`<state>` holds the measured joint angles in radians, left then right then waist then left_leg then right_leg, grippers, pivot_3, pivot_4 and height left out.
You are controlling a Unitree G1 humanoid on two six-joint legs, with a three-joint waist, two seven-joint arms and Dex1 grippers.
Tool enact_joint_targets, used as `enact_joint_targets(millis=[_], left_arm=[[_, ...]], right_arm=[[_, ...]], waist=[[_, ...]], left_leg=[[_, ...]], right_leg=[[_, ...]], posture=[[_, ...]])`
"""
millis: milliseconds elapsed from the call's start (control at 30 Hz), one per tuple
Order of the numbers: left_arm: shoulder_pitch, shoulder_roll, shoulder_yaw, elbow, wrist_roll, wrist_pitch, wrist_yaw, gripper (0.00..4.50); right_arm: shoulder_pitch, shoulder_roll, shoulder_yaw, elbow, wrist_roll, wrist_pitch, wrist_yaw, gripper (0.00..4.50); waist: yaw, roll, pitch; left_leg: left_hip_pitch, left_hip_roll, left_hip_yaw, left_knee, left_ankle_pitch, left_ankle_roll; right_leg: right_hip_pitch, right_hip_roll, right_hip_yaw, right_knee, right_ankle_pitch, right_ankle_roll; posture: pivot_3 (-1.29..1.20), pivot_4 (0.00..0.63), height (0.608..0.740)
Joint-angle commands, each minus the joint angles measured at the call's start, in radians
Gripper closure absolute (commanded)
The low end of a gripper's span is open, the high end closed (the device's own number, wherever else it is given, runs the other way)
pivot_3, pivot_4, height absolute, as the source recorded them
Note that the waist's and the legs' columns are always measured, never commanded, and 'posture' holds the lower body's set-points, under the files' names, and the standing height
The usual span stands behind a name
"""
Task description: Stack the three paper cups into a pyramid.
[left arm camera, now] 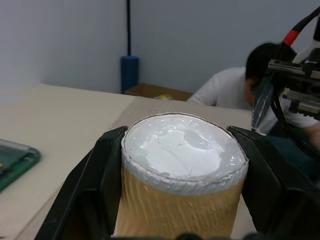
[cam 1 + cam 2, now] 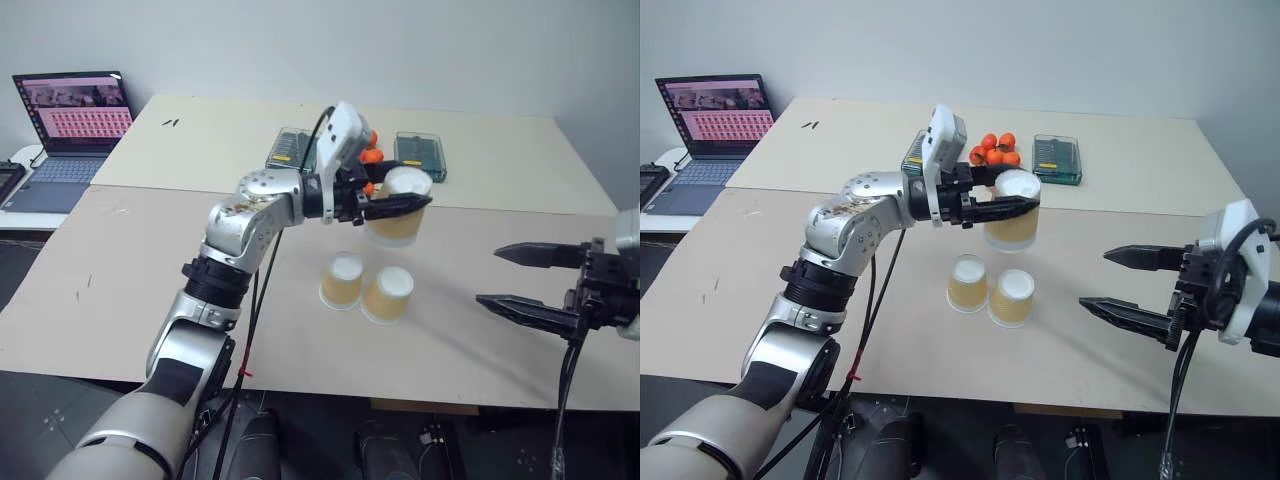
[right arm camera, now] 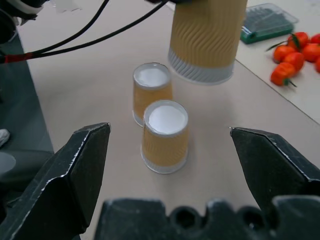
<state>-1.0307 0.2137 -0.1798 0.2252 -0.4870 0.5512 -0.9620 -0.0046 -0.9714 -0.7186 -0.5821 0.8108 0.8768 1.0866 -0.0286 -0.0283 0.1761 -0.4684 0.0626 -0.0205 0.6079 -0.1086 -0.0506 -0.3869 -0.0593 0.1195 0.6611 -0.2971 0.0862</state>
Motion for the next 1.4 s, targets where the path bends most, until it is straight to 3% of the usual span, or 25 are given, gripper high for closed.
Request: enact_joint_targets(millis=[33,267,1033,1200,1400], left_arm=[[-0.018,-0.001,-0.007,-0.041,-0.006,0.028,-0.034,1.39],[0.026,0.029,-0.018,-0.076,0.007,0.054,-0.065,1.39],[0.152,0.07,-0.018,-0.175,0.02,0.092,-0.04,1.39],[0.157,0.068,-0.018,-0.182,0.01,0.104,-0.044,0.06],[0.135,0.059,-0.004,-0.159,0.01,0.101,-0.035,0.06]], right_arm=[[0.037,0.007,-0.078,-0.048,0.039,-0.008,-0.032,0.0],[0.079,0.004,-0.086,-0.063,0.056,-0.028,-0.069,0.0],[-0.03,-0.07,0.033,0.031,0.042,-0.069,-0.088,0.0],[-0.034,-0.077,0.033,0.042,0.038,-0.075,-0.081,0.0],[-0.029,-0.079,0.03,0.048,0.035,-0.082,-0.074,0.0]], waist=[[-0.001,0.0,0.0],[0.001,0.0,0.0],[0.011,0.0,0.0],[0.011,0.0,0.0],[0.012,0.0,0.0]], left_leg=[[0.0,0.0,0.0,0.0,0.0,0.0],[0.0,0.0,-0.001,0.001,0.0,0.0],[0.0,0.0,-0.001,0.002,0.0,0.0],[0.0,0.0,-0.001,0.001,0.0,0.0],[0.0,0.0,-0.001,0.002,0.0,0.0]], right_leg=[[0.0,0.0,0.0,0.0,0.0,0.0],[0.001,0.0,0.0,0.0,0.0,0.0],[0.001,0.0,-0.001,0.001,0.0,0.0],[0.001,0.0,-0.001,0.0,0.0,0.0],[0.001,0.0,-0.001,0.001,0.0,0.0]], posture=[[0.0,0.15,0.735],[0.0,0.15,0.735],[0.0,0.15,0.735],[0.0,0.15,0.735],[0.0,0.15,0.735]])
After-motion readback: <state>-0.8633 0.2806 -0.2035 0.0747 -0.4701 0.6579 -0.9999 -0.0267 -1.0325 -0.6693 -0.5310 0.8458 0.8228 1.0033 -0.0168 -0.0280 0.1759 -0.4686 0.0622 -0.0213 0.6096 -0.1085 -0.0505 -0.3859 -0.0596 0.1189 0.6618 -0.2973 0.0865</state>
